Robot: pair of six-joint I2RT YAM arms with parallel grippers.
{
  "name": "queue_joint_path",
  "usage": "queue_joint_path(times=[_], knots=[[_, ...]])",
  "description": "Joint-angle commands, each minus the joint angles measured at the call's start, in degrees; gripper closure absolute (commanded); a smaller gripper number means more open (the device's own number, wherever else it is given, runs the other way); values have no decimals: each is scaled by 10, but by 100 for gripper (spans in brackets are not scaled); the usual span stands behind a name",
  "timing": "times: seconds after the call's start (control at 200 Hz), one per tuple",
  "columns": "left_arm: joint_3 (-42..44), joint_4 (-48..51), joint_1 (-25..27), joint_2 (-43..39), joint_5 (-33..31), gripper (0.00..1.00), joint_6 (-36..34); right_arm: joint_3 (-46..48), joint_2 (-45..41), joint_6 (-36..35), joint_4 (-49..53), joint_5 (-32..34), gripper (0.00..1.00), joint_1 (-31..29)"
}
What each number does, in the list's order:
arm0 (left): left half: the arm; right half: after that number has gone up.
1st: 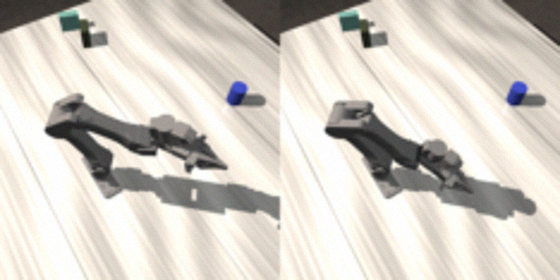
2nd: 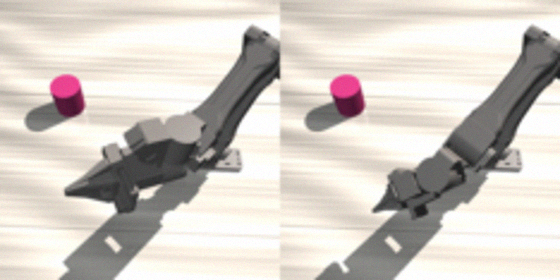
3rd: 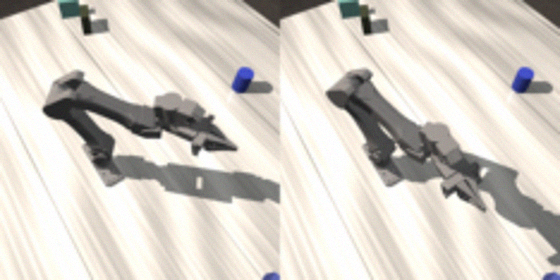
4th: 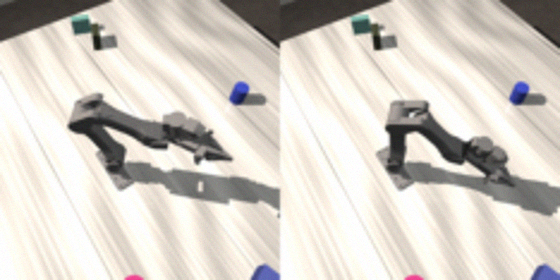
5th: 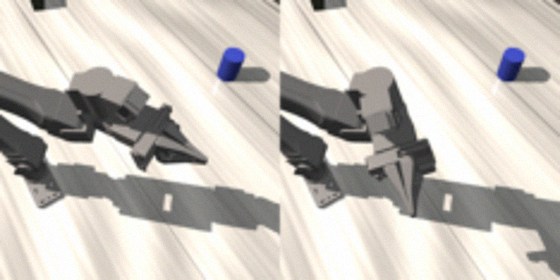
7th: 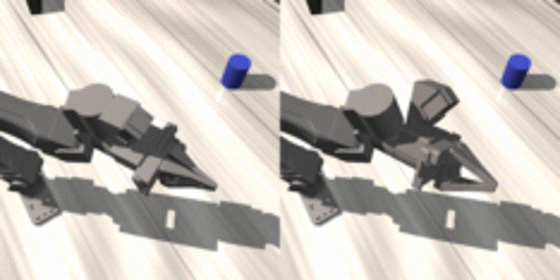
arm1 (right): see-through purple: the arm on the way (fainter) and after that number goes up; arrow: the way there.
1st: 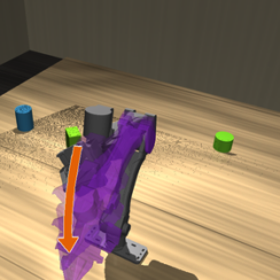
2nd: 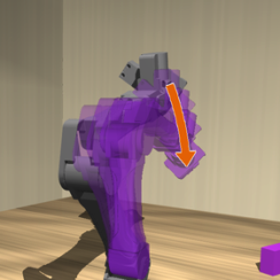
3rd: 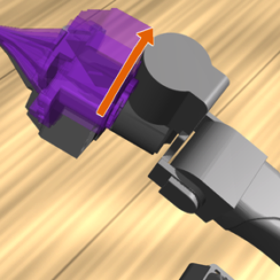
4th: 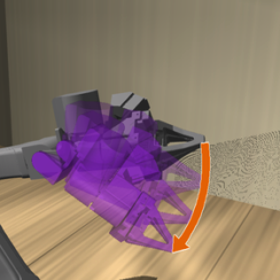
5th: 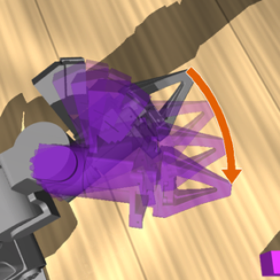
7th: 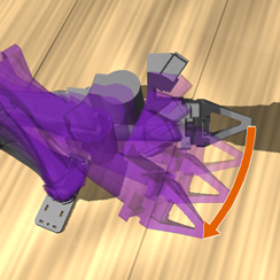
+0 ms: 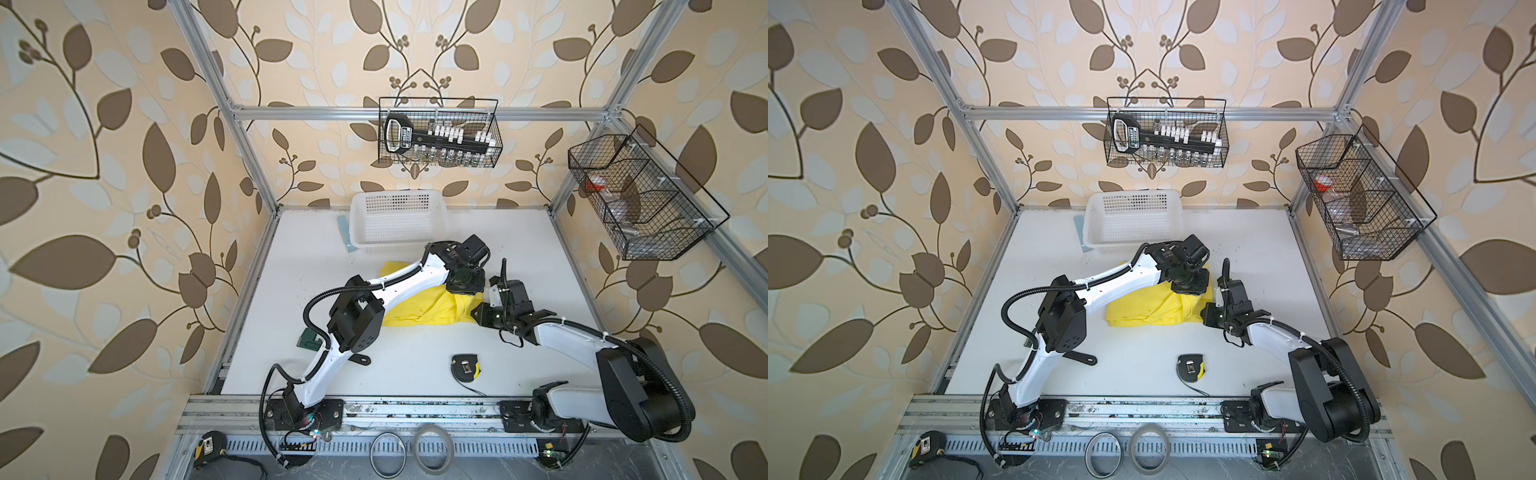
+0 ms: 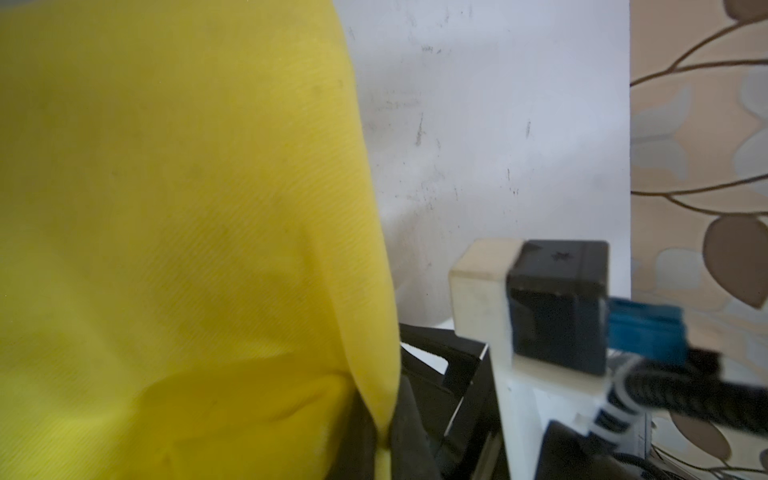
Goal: Fold and stack the trousers
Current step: 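Carry the folded end over onto the waistband with the left gripper while the right holds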
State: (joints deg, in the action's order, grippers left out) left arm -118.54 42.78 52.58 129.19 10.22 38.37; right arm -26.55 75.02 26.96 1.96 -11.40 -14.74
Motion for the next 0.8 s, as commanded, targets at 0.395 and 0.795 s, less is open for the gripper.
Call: queue_joint_path(times=[0.395, 0.795], knots=[[-8, -24, 2, -66, 1, 60, -6, -44, -216, -33, 199, -25, 60, 139], [167, -23, -30, -197, -6, 61, -21, -119, -129, 12, 85, -33, 63, 20]])
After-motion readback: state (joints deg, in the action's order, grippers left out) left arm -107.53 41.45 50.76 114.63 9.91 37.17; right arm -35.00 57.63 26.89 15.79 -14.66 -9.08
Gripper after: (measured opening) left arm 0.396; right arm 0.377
